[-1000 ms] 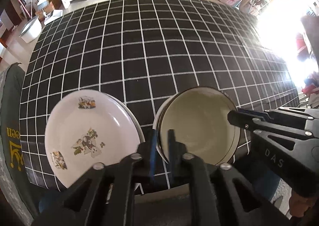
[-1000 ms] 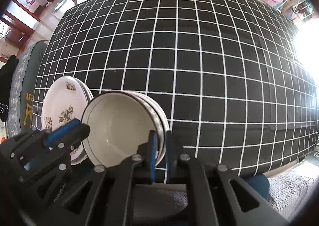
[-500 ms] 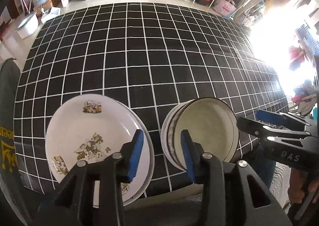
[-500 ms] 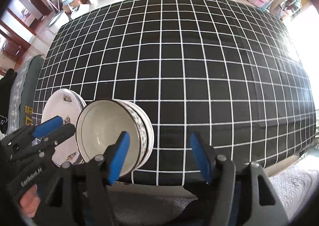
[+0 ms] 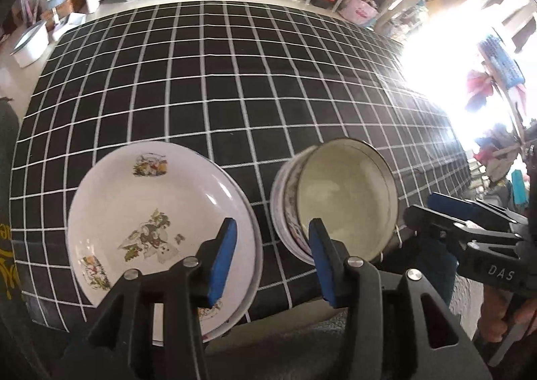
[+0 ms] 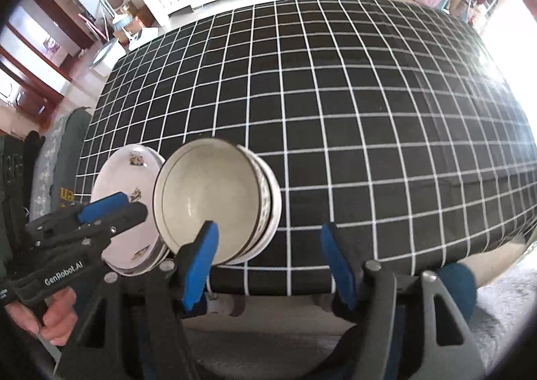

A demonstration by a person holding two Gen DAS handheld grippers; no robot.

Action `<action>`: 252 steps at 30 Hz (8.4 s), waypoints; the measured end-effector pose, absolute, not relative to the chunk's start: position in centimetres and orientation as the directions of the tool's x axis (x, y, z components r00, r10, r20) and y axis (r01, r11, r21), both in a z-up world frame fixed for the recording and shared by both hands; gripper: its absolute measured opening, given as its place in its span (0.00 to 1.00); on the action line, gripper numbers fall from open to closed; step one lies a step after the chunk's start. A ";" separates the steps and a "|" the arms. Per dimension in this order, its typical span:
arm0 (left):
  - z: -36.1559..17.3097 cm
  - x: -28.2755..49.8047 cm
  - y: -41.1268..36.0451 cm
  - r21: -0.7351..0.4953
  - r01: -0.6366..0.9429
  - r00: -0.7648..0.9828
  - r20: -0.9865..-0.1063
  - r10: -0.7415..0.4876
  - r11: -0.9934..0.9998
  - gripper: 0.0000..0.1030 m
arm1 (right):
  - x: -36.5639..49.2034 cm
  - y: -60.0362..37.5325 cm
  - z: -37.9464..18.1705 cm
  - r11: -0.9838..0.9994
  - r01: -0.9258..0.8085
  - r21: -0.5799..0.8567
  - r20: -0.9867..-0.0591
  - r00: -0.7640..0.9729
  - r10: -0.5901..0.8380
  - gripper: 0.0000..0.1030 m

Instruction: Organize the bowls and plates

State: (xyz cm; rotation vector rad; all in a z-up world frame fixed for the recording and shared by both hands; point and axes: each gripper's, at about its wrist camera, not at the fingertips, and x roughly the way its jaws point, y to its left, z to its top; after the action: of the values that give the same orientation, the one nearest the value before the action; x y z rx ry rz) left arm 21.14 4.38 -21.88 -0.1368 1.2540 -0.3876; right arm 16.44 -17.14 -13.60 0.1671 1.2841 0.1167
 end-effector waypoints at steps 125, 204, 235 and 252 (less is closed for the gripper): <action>-25.0 23.5 16.1 -0.262 0.027 0.203 -0.944 -0.262 0.965 0.48 | 23.8 -4.9 -18.1 0.903 -0.131 0.409 -0.909 0.031 0.416 0.59; -4.1 0.2 4.2 0.018 0.055 0.845 -0.533 -0.036 0.998 1.00 | 2.3 -13.3 -1.2 0.987 -0.159 -0.010 -0.535 0.835 0.129 1.00; -4.6 -0.8 3.1 0.016 0.089 0.834 -0.547 -0.066 0.996 1.00 | 0.7 -14.6 -1.7 0.983 -0.182 0.018 -0.577 0.801 0.159 1.00; -5.4 -0.9 3.0 0.014 0.092 0.821 -0.567 -0.068 0.996 1.00 | 0.7 -15.0 -1.9 0.982 -0.187 0.021 -0.591 0.790 0.163 1.00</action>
State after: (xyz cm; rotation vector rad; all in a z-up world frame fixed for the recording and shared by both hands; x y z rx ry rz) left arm -0.89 2.96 -5.43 0.0413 0.6023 -0.0852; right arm 0.75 -14.97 -1.94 -0.0392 0.6330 0.1888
